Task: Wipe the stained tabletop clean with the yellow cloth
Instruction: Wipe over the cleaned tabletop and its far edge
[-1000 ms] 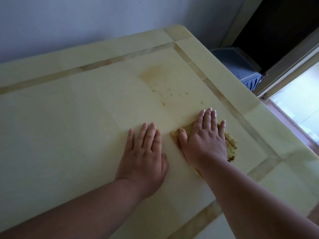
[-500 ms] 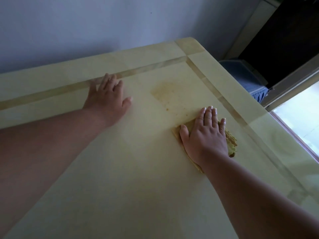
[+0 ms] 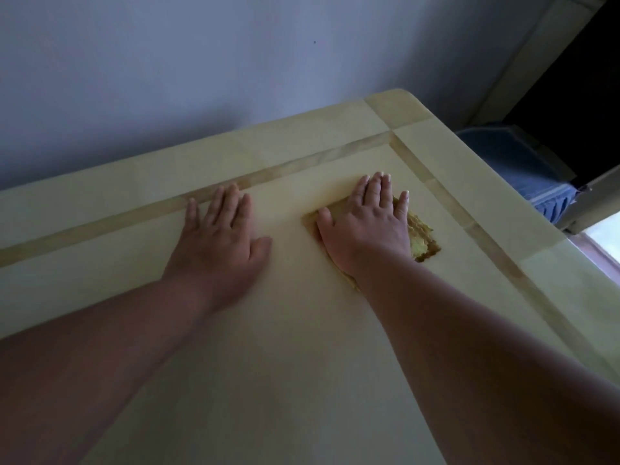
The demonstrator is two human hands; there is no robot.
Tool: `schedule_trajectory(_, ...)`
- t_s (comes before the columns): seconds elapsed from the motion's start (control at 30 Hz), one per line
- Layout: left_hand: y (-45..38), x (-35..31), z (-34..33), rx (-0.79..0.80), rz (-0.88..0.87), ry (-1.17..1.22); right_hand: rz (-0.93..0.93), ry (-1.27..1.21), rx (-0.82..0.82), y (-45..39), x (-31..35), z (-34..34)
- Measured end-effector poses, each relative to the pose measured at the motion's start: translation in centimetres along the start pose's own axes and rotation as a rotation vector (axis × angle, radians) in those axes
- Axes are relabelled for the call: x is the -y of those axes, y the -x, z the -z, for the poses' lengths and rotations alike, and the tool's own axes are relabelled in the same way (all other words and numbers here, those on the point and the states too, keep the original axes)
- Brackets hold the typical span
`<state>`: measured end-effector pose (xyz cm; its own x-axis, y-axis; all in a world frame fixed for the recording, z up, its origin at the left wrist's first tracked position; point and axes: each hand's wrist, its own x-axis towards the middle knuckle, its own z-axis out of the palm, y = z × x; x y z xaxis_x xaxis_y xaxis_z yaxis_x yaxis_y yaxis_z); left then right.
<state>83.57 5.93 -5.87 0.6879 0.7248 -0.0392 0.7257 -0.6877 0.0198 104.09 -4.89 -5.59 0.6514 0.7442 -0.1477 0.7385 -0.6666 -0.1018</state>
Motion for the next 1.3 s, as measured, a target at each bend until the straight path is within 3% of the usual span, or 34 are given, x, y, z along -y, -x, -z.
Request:
schedule_trajectory(0.37,-0.1,0.6,-0.9,-0.04,-0.047,-0.046,0.015,-0.011,-0.044,-9.8,6.4,0.7)
schedule_trajectory(0.77,0.2,0.7,-1.0,-0.036,-0.071,-0.075,0.072,0.024,-0.05,-17.4,8.8,1.5)
schedule_trajectory(1.07,0.2,0.7,-0.9,-0.022,-0.072,-0.065,0.112,0.004,-0.067,-17.6,7.2,1.7)
schedule_trajectory(1.3,0.0,0.8,-1.2,-0.03,-0.069,-0.076,0.018,0.013,-0.082,-17.5,0.8,2.6)
